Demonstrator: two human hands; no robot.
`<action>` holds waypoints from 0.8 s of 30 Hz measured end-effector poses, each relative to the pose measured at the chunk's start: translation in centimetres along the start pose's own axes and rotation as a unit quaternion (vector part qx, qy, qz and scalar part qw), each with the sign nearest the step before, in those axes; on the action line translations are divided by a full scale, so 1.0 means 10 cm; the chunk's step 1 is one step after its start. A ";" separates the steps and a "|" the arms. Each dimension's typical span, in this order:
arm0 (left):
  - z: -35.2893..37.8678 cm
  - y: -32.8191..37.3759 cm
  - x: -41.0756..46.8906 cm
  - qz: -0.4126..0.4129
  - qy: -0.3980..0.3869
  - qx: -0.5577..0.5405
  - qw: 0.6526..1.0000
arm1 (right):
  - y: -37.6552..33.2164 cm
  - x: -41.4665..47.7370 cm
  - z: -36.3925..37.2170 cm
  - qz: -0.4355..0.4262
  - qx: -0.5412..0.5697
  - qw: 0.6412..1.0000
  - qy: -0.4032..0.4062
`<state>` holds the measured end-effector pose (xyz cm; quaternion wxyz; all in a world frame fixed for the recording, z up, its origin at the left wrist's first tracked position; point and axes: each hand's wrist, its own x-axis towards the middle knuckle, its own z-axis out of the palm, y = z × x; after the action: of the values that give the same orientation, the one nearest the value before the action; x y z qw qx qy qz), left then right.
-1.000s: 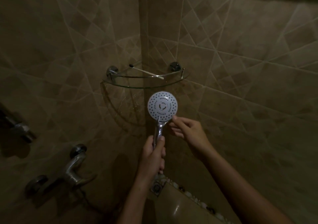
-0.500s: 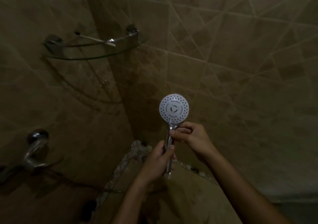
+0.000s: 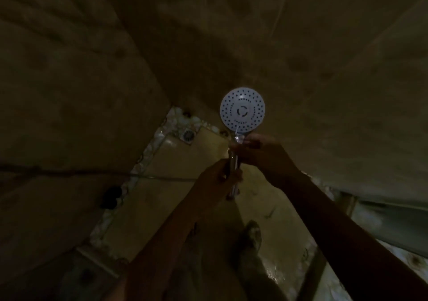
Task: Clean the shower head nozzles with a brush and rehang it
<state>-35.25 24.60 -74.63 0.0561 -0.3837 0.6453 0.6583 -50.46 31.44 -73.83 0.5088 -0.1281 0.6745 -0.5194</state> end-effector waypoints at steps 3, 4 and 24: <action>0.07 -0.58 0.45 -0.064 -0.028 0.015 0.997 | 0.61 0.45 -0.05 0.016 -0.019 1.000 0.007; 0.08 -0.80 0.59 -0.082 -0.032 0.019 0.996 | 0.85 0.61 -0.09 0.022 -0.027 0.999 0.014; 0.76 -5.35 3.54 -0.109 -0.031 0.404 0.908 | 5.06 2.61 -0.73 0.216 -0.027 0.976 0.018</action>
<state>-32.87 25.11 -139.18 0.2975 -0.3759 0.8081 0.3423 -50.15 38.93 -130.71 0.5935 0.0162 0.7087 -0.3810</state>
